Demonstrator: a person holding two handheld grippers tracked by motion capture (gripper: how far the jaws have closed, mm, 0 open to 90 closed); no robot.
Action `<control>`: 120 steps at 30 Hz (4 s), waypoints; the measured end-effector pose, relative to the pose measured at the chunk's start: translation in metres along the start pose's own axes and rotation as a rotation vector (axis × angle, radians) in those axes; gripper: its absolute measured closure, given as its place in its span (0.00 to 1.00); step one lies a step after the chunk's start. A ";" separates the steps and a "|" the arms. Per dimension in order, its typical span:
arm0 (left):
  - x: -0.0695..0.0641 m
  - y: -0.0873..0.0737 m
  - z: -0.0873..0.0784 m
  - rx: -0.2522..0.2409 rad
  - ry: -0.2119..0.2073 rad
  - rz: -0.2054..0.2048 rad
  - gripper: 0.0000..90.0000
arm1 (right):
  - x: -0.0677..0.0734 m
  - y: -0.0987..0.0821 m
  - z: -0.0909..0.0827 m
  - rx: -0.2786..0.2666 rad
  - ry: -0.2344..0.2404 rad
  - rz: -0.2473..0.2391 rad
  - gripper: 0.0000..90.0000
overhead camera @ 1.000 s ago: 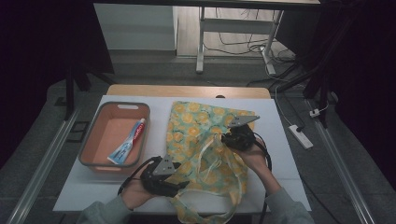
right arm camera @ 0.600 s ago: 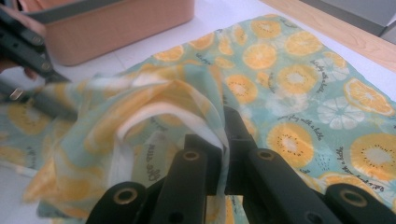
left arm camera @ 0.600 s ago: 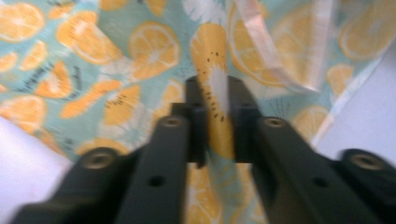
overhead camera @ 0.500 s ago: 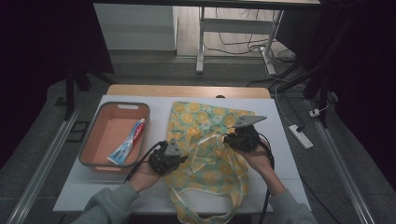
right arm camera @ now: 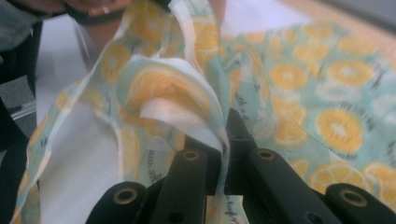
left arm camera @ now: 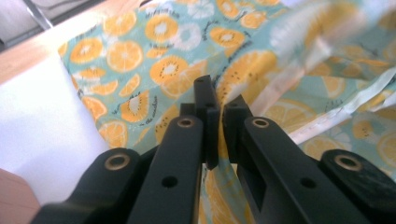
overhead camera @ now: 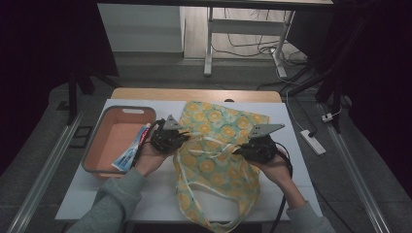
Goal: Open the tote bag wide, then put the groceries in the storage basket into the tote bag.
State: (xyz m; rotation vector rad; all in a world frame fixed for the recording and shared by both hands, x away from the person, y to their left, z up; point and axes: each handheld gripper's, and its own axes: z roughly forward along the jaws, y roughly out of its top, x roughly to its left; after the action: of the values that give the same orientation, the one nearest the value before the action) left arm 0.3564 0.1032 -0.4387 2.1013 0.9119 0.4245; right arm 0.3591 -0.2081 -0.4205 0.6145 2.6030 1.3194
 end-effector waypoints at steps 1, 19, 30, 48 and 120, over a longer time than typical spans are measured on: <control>0.001 0.000 0.002 0.007 0.005 0.002 0.98 | -0.005 -0.005 0.003 0.019 0.007 0.012 0.97; -0.002 0.000 0.028 0.078 -0.012 0.023 0.98 | 0.019 0.003 -0.021 -0.011 0.069 -0.033 0.19; -0.006 0.001 0.029 0.074 -0.042 0.017 0.98 | 0.030 0.026 0.047 0.115 -0.059 -0.012 0.08; 0.000 0.000 0.017 0.028 -0.051 -0.005 0.96 | 0.028 0.003 0.082 0.283 -0.057 0.030 0.95; 0.097 -0.049 -0.081 0.052 0.085 -0.139 0.43 | -0.052 0.023 0.042 0.002 -0.073 0.155 0.98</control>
State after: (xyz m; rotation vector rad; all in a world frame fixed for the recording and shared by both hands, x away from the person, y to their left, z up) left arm 0.3545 0.2383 -0.4260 2.0646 1.1217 0.4244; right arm 0.4256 -0.1872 -0.4295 0.8631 2.5434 1.3098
